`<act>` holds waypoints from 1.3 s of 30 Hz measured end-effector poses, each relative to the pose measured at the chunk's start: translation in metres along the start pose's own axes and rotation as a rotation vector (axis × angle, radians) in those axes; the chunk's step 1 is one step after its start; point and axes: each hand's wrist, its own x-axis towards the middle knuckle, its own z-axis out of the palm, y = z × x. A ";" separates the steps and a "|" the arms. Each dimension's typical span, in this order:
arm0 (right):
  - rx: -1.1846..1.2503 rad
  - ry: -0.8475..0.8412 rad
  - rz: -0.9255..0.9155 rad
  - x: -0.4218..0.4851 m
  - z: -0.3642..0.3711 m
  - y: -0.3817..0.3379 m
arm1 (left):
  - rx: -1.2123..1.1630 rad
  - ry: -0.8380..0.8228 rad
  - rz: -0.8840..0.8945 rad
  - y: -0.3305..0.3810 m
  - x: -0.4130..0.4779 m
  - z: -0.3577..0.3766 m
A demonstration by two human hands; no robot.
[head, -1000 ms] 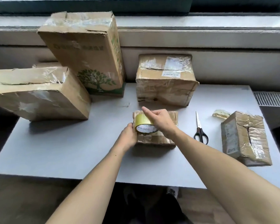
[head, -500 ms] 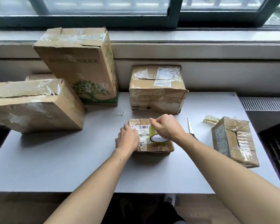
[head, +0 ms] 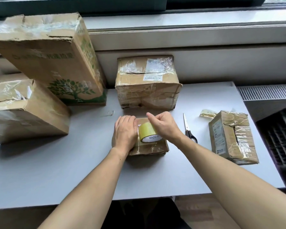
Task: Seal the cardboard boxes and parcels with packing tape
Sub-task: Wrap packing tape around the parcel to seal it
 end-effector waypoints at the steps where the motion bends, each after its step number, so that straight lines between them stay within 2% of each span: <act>1: -0.130 -0.008 -0.060 0.001 -0.001 -0.009 | 0.009 0.018 0.009 0.000 0.000 0.001; 3: -0.387 -0.020 -0.126 0.002 -0.004 -0.023 | 0.043 0.045 0.034 -0.001 -0.001 0.003; 5: -0.567 -0.003 -0.095 0.004 -0.013 -0.023 | 0.124 0.054 0.046 -0.002 0.000 0.005; 10: -0.683 -0.005 -0.104 0.003 -0.025 -0.018 | 0.355 0.055 0.038 0.003 0.003 0.011; 14: -0.332 0.010 -0.024 0.008 -0.039 0.005 | 0.412 0.022 0.037 0.003 0.008 0.009; 17: -0.010 0.071 0.059 0.000 -0.037 0.021 | 0.344 0.022 0.046 0.010 0.012 0.006; 20: 0.160 0.119 0.148 -0.003 -0.025 0.025 | 0.153 -0.038 0.135 0.022 0.014 0.010; 22: 0.256 0.155 0.206 0.000 -0.024 0.030 | 0.038 -0.104 0.134 0.028 0.015 0.014; 24: 0.272 0.143 0.211 0.001 -0.023 0.029 | 0.087 -0.086 0.131 0.028 0.013 0.018; 26: 0.190 0.112 0.169 0.002 -0.023 0.023 | 0.151 -0.071 0.133 0.026 0.013 0.023; 34: -0.437 0.143 0.057 0.000 -0.066 0.016 | 0.230 -0.064 0.105 0.027 0.016 0.030; 36: -0.508 0.157 0.055 -0.003 -0.064 0.024 | 0.212 -0.073 0.102 0.029 0.016 0.027; 39: -0.440 0.196 0.103 -0.006 -0.062 0.042 | 0.161 -0.094 0.053 0.033 0.016 0.022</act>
